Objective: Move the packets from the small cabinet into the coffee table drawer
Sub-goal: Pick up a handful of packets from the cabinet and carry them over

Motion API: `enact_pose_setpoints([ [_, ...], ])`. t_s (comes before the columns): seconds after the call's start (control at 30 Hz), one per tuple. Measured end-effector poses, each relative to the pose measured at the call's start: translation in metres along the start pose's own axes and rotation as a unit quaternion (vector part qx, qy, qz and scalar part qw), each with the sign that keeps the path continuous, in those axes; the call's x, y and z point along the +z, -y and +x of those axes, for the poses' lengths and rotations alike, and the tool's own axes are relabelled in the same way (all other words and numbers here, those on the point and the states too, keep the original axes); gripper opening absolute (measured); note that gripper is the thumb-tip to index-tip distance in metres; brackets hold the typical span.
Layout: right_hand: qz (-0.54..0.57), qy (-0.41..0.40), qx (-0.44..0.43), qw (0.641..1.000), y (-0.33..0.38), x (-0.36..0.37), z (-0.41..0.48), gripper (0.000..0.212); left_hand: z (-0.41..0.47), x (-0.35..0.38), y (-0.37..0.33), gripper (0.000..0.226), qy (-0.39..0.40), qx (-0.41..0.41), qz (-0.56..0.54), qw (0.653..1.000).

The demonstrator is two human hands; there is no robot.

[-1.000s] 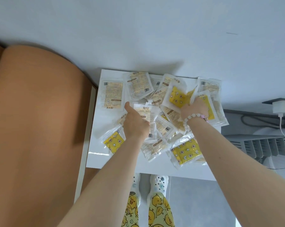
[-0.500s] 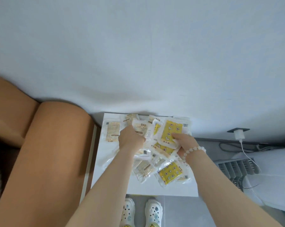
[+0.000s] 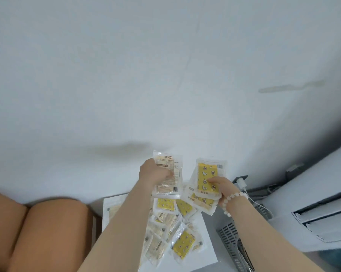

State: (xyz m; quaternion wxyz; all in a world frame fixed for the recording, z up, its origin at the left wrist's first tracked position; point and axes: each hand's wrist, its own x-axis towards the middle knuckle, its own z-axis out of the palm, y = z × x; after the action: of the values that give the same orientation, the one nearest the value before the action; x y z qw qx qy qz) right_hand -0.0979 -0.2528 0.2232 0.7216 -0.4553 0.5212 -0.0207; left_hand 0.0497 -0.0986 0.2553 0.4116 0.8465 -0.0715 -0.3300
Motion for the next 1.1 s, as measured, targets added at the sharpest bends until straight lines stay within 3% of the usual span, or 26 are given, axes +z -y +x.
enact_pose_setpoints([
  [0.2, 0.074, -0.016, -0.031, 0.997, 0.01, -0.023, -0.053, 0.007, -0.028, 0.013, -0.046, 0.029, 0.079, 0.064, 0.034, 0.994],
  [0.43, 0.143, -0.048, -0.08, 0.985, 0.0, -0.069, -0.106, 0.007, -0.055, 0.042, -0.079, 0.04, 0.177, 0.117, 0.057, 0.976],
  [0.63, 0.168, -0.133, -0.093, 0.972, -0.041, -0.133, -0.151, 0.029, -0.105, 0.104, -0.094, 0.034, 0.299, 0.176, 0.107, 0.932],
  [1.1, 0.315, -0.317, -0.089, 0.89, -0.166, -0.258, -0.309, 0.017, -0.269, 0.265, -0.106, 0.032, 0.494, 0.249, 0.216, 0.805],
])
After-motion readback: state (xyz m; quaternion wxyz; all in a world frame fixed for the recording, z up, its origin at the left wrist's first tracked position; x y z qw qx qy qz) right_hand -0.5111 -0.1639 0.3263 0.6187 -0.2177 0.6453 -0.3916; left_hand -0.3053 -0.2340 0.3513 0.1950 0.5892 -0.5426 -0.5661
